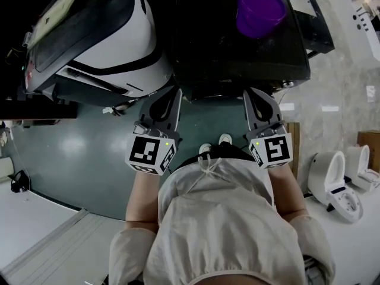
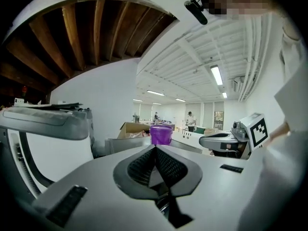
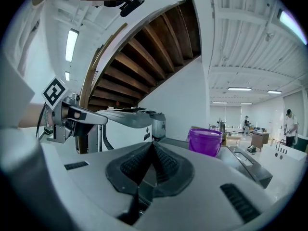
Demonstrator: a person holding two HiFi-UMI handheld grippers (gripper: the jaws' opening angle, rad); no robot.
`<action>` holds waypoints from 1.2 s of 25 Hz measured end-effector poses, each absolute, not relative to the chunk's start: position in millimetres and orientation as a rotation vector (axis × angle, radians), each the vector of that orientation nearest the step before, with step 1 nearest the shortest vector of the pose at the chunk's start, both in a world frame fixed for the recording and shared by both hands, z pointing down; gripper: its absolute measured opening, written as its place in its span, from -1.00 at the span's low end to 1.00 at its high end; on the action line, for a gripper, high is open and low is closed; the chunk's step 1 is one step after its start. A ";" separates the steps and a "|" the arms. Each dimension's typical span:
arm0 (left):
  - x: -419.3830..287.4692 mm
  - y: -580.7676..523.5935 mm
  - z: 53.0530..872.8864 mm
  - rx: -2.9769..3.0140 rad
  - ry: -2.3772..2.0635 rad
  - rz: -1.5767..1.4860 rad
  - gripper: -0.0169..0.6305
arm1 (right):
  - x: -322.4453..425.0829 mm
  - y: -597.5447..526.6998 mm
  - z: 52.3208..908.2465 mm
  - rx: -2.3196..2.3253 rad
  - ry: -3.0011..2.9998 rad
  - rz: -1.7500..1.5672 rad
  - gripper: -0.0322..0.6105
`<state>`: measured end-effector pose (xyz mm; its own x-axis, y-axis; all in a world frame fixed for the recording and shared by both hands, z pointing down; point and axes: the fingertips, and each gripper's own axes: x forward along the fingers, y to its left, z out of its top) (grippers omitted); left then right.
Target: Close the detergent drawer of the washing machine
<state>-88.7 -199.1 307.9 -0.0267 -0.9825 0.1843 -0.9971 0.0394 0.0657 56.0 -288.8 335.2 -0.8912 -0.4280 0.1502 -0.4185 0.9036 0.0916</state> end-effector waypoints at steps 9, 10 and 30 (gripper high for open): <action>-76.3 -174.2 255.9 2.198 -2.096 0.100 -0.89 | 70.4 -273.8 294.5 0.731 -2.935 -0.123 -0.89; -76.1 -173.3 254.1 2.201 -2.099 0.097 -0.89 | 70.4 -272.0 292.6 0.730 -2.937 -0.121 -0.89; -70.0 -166.7 264.3 2.219 -2.083 0.118 -0.89 | 64.6 -254.0 291.9 0.663 -2.964 -0.097 -0.90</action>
